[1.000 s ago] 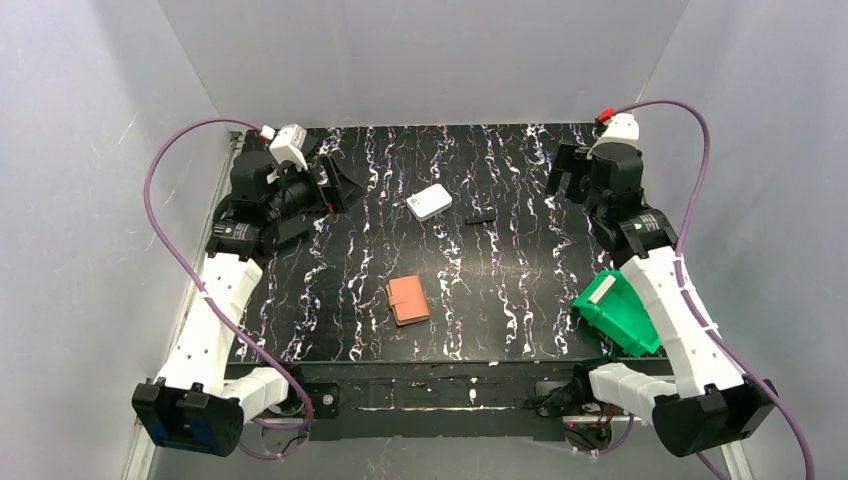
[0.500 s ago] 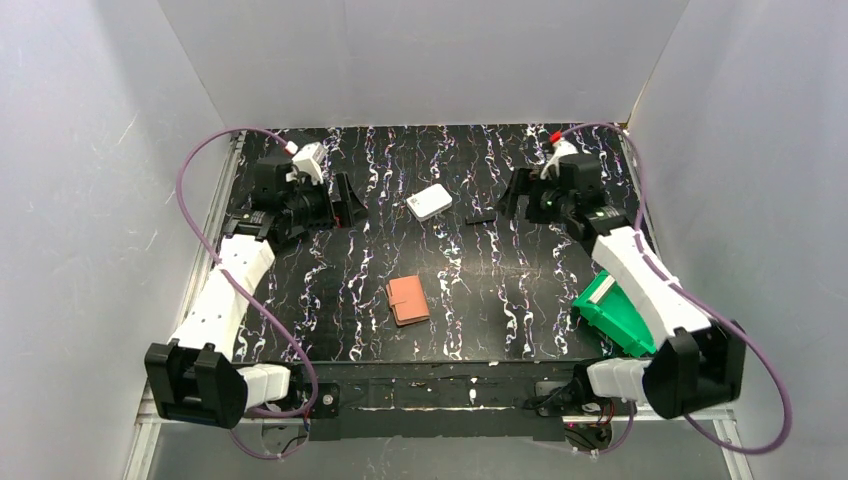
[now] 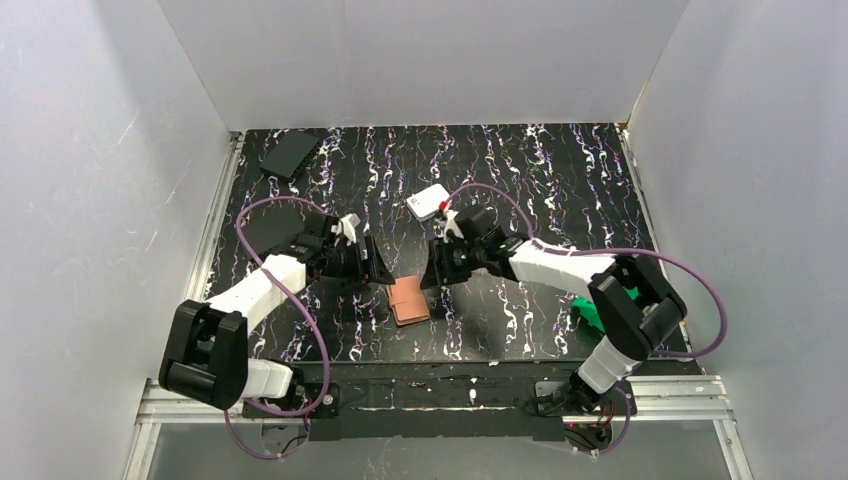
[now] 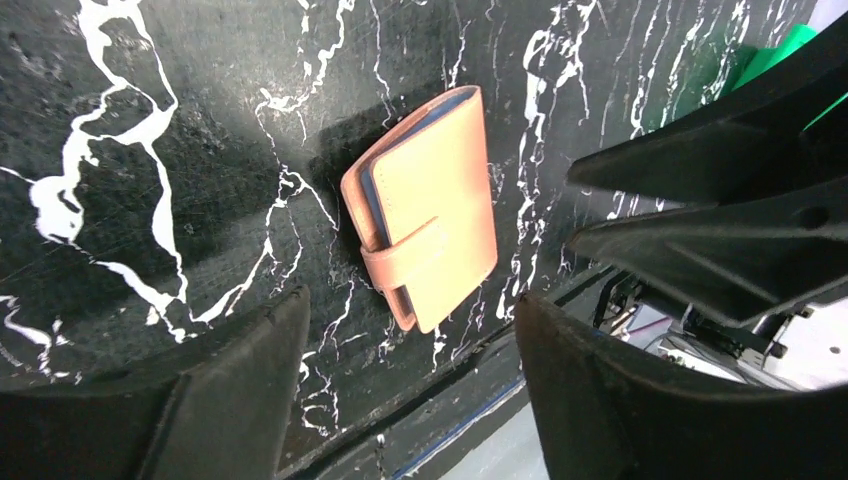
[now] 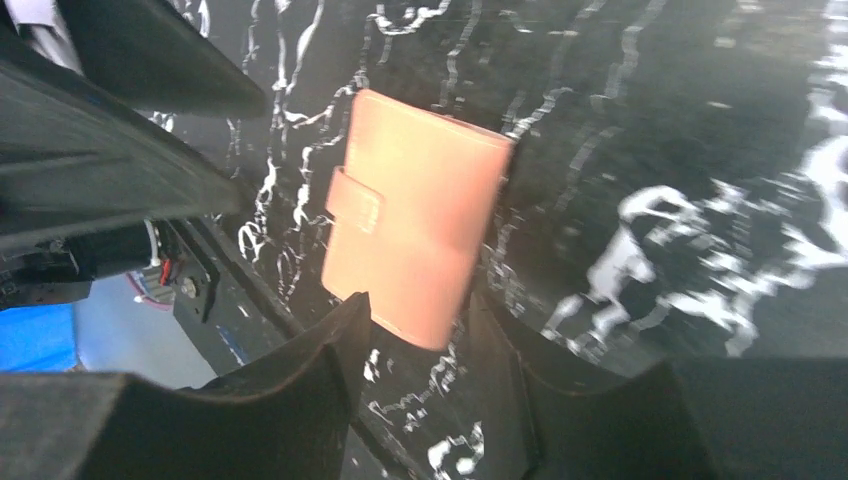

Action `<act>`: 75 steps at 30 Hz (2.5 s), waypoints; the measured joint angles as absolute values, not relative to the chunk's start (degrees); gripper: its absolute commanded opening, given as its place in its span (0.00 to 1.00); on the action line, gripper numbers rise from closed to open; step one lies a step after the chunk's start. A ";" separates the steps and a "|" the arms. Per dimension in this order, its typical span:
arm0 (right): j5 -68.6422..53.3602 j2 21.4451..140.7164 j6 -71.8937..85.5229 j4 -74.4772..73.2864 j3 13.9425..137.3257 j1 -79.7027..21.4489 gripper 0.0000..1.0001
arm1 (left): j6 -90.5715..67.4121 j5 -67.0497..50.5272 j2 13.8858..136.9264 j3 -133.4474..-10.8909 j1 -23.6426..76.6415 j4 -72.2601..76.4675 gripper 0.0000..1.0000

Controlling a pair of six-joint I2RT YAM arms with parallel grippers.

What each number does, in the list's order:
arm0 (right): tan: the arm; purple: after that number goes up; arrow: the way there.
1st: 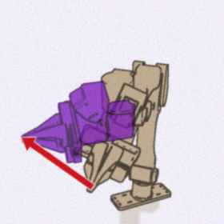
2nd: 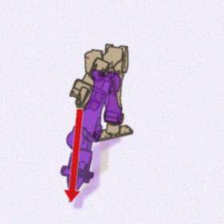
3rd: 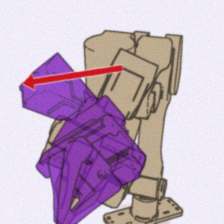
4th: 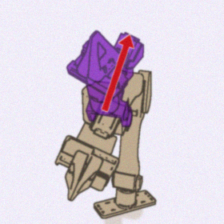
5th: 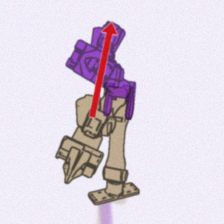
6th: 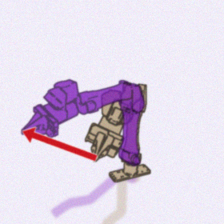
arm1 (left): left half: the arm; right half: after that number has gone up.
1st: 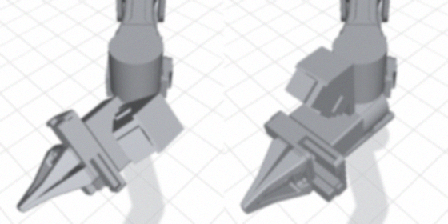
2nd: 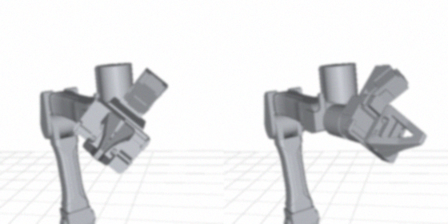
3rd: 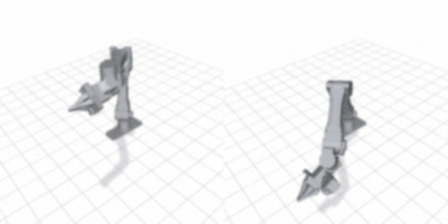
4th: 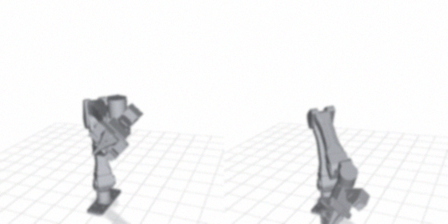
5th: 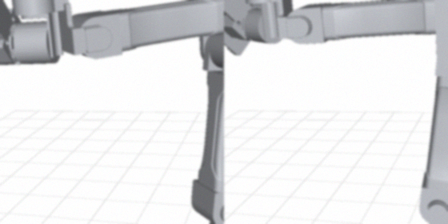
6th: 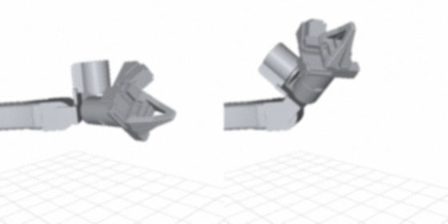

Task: Put the credit cards into the card holder
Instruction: Open the card holder at the center of the board.

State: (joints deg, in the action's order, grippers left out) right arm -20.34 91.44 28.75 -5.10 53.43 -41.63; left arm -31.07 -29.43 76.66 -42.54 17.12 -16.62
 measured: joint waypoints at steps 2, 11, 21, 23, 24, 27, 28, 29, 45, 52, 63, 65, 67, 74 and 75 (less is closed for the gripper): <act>-21.26 93.43 30.35 -1.74 52.93 -43.88 0.46 | -32.25 -29.12 76.66 -40.40 18.17 -14.59 0.68; -5.93 93.97 23.05 -1.08 52.58 -57.08 0.91 | -38.00 -29.36 82.32 -35.92 19.35 -5.56 0.57; 31.11 93.12 3.86 4.71 48.23 -79.18 0.97 | -39.31 -18.70 75.13 -40.38 18.63 -13.47 0.92; 39.13 97.30 1.26 5.65 49.28 -81.32 0.96 | -38.98 -16.47 72.51 -42.26 17.06 -15.88 0.93; 42.06 99.42 0.75 5.85 50.04 -82.24 0.96 | -38.79 -15.79 71.66 -42.70 16.40 -16.43 0.93; 55.79 107.53 -0.91 6.13 56.90 -86.00 0.90 | -38.26 -14.06 69.12 -43.18 14.37 -18.35 0.92; 59.37 109.82 -1.23 6.17 58.65 -86.72 0.86 | -38.17 -13.82 68.82 -43.18 14.06 -18.81 0.92; 63.29 112.22 -1.58 6.15 60.38 -87.59 0.82 | -38.13 -13.80 68.64 -43.18 13.96 -19.22 0.92; 68.97 111.68 -0.67 3.18 57.93 -86.70 0.01 | -37.89 -14.00 68.55 -42.48 13.96 -20.36 0.91; 49.54 90.08 4.51 6.59 50.02 -78.87 0.09 | -38.65 -17.67 68.97 -42.48 13.96 -18.26 0.91; 12.47 88.51 17.47 6.17 49.87 -54.50 0.37 | -46.33 -29.76 85.86 -40.73 15.77 -2.22 0.68; 7.35 90.24 19.29 6.44 49.47 -52.58 0.36 | -47.13 -30.02 88.92 -40.75 16.64 -0.27 0.67; 2.55 91.61 21.06 7.55 48.60 -50.72 0.34 | -47.99 -30.57 91.29 -41.12 17.43 1.19 0.67; -6.79 96.47 26.04 13.08 46.13 -46.00 0.32 | -51.81 -33.61 96.53 -43.35 21.89 8.75 0.65; -7.79 96.57 26.92 14.09 45.65 -45.50 0.32 | -52.47 -33.91 96.90 -43.38 22.50 9.58 0.64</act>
State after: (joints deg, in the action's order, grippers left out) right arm -7.79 96.57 26.92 14.09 45.65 -45.50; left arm -52.47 -33.91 96.90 -43.38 22.50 9.58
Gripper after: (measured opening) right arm 0.324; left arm 0.661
